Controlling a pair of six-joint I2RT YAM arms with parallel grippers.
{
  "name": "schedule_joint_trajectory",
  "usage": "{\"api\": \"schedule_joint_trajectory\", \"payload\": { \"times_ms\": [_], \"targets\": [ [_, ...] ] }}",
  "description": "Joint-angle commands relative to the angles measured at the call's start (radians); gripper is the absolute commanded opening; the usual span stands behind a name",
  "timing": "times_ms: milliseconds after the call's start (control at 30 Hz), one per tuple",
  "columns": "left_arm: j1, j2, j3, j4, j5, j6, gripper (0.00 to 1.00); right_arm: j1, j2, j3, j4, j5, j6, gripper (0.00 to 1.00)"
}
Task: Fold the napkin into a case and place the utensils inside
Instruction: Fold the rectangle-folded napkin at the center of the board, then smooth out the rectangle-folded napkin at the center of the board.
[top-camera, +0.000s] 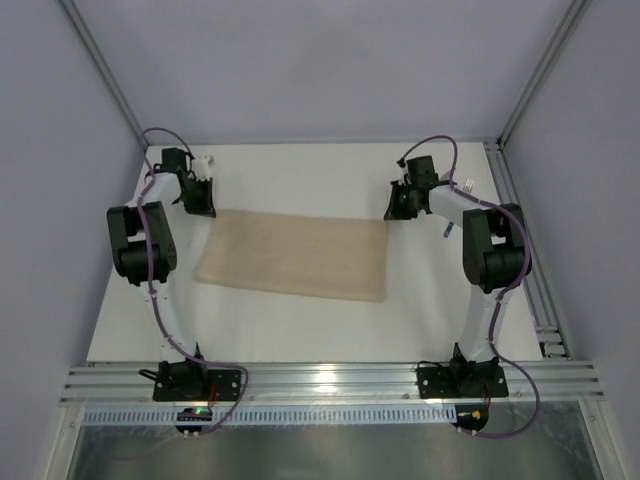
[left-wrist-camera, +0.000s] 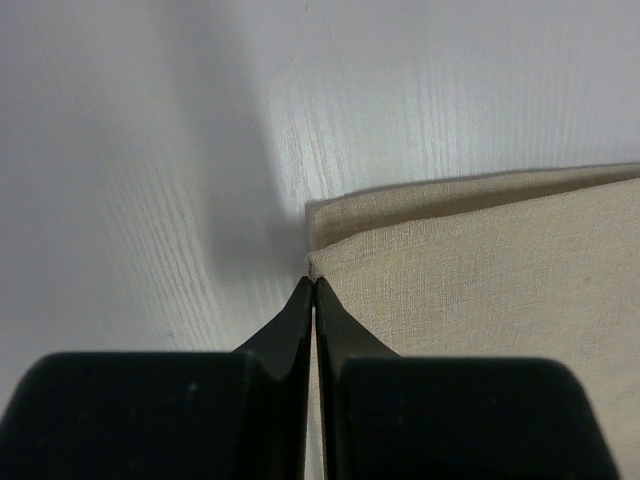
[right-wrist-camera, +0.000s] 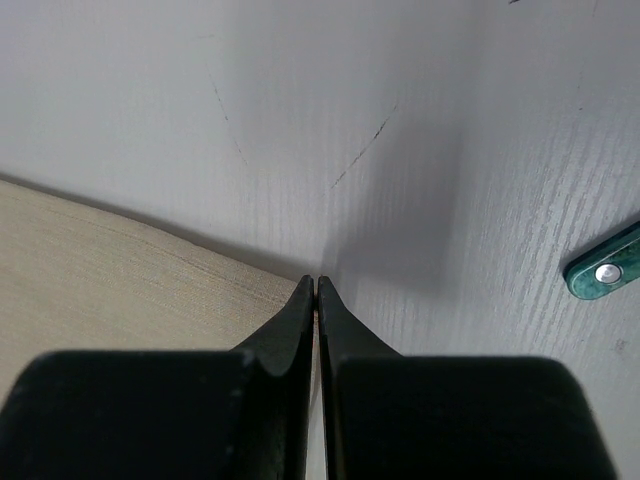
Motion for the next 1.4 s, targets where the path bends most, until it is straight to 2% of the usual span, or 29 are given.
{"api": "schedule_joint_trajectory", "payload": {
  "times_ms": [0, 167, 200, 233, 267, 333, 400, 567, 633, 700, 800, 967, 1100, 1267, 1367],
  "targets": [
    [-0.001, -0.061, 0.009, 0.055, -0.006, 0.001, 0.00, 0.004, -0.010, 0.038, 0.015, 0.024, -0.004, 0.04],
    [-0.004, -0.049, 0.029, 0.044, -0.014, 0.001, 0.01, 0.004, 0.007, 0.051, 0.019, 0.018, -0.004, 0.04],
    [-0.004, -0.046, 0.029, 0.041, -0.014, 0.001, 0.07, 0.006, 0.012, 0.061, 0.018, 0.012, -0.006, 0.07],
    [-0.003, -0.041, 0.029, 0.035, -0.016, 0.001, 0.17, 0.004, 0.016, 0.065, 0.018, 0.010, -0.004, 0.14],
    [-0.004, -0.043, 0.027, 0.033, -0.019, 0.001, 0.40, 0.006, 0.021, 0.070, 0.013, 0.005, -0.004, 0.29],
    [-0.003, -0.056, 0.021, 0.033, -0.034, -0.002, 0.49, 0.004, 0.020, 0.088, -0.004, 0.013, -0.007, 0.41],
    [-0.004, -0.081, 0.012, 0.035, -0.045, -0.007, 0.51, 0.006, -0.008, 0.094, -0.016, 0.036, -0.010, 0.47],
    [-0.003, -0.244, -0.049, -0.002, -0.040, 0.002, 0.52, 0.061, -0.155, 0.050, -0.069, 0.163, -0.035, 0.50],
    [-0.004, -0.305, -0.114, -0.035, -0.031, 0.025, 0.51, 0.126, -0.207, 0.013, -0.085, 0.220, -0.053, 0.49],
    [-0.004, -0.380, -0.161, -0.106, -0.029, 0.077, 0.44, 0.173, -0.287, -0.062, -0.093, 0.234, -0.056, 0.49],
    [-0.004, -0.435, -0.253, -0.213, -0.037, 0.147, 0.36, 0.256, -0.348, -0.164, -0.076, 0.184, -0.033, 0.41],
    [-0.007, -0.477, -0.420, -0.269, -0.043, 0.211, 0.33, 0.392, -0.393, -0.264, -0.074, 0.069, 0.011, 0.15],
    [-0.010, -0.478, -0.479, -0.255, -0.051, 0.228, 0.34, 0.447, -0.385, -0.378, 0.030, -0.025, 0.075, 0.04],
    [-0.010, -0.437, -0.516, -0.203, -0.121, 0.230, 0.33, 0.454, -0.350, -0.447, 0.047, -0.044, 0.112, 0.04],
    [-0.010, -0.400, -0.530, -0.172, -0.172, 0.234, 0.33, 0.451, -0.356, -0.507, 0.009, 0.014, 0.134, 0.04]
  ]
}}
